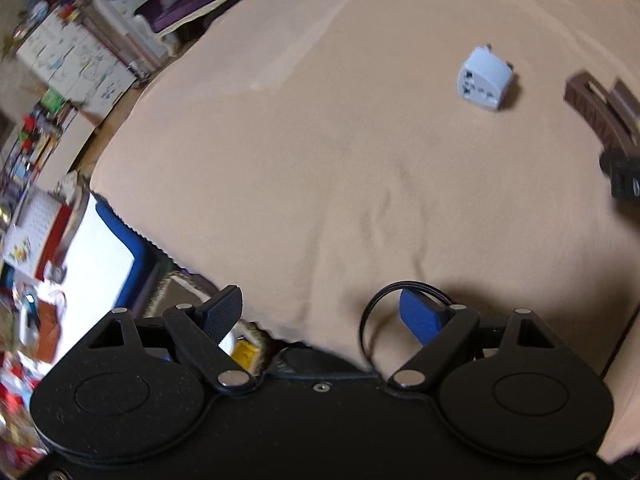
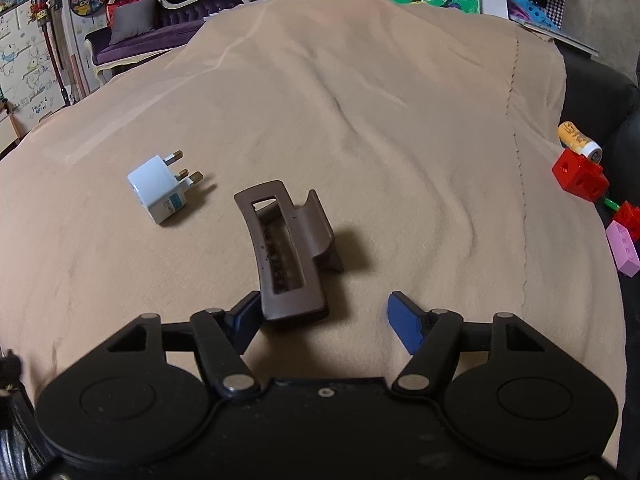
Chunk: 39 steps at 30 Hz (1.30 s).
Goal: Organize rigid objects
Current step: 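Close the right tool on the brown clip while the left tool grasps the white plug adapter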
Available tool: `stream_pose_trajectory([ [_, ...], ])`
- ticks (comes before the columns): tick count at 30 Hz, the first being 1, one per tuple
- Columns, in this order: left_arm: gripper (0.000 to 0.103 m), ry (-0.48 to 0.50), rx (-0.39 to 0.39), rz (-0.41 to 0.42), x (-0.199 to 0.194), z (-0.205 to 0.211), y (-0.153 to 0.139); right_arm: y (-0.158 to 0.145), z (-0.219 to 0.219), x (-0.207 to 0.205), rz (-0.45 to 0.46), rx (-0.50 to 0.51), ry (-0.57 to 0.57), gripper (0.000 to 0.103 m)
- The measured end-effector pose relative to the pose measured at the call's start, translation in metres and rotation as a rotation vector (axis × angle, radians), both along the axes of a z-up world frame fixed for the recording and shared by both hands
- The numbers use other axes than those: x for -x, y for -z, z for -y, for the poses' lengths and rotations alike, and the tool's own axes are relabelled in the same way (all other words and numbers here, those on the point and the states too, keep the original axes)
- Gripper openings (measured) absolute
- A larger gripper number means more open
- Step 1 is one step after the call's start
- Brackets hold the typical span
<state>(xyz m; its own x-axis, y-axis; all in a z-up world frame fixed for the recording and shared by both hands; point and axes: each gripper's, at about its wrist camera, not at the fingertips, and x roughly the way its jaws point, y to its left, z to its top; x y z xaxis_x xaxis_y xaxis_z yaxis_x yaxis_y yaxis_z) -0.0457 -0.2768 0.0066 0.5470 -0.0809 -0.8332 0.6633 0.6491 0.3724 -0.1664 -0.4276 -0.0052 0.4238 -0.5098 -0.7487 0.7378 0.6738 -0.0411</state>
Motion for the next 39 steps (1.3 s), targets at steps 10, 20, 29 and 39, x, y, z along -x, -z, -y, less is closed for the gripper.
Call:
stream_pose_trajectory([
  [10,0.081,0.012,0.034,-0.130,-0.029,-0.026,-0.038,0.000,-0.004,-0.002,-0.005,0.006,-0.004,0.070],
  [20,0.083,-0.011,0.348,-0.051,-0.035,0.019,-0.068,-0.001,-0.004,-0.001,0.015,0.000,-0.001,0.052],
  [29,0.084,0.004,0.389,-0.183,-0.044,0.095,-0.035,-0.002,0.004,0.005,0.056,-0.025,-0.028,0.033],
  [39,0.079,-0.043,0.337,-0.230,-0.052,0.145,-0.006,0.000,0.002,0.012,0.082,-0.015,-0.051,0.041],
])
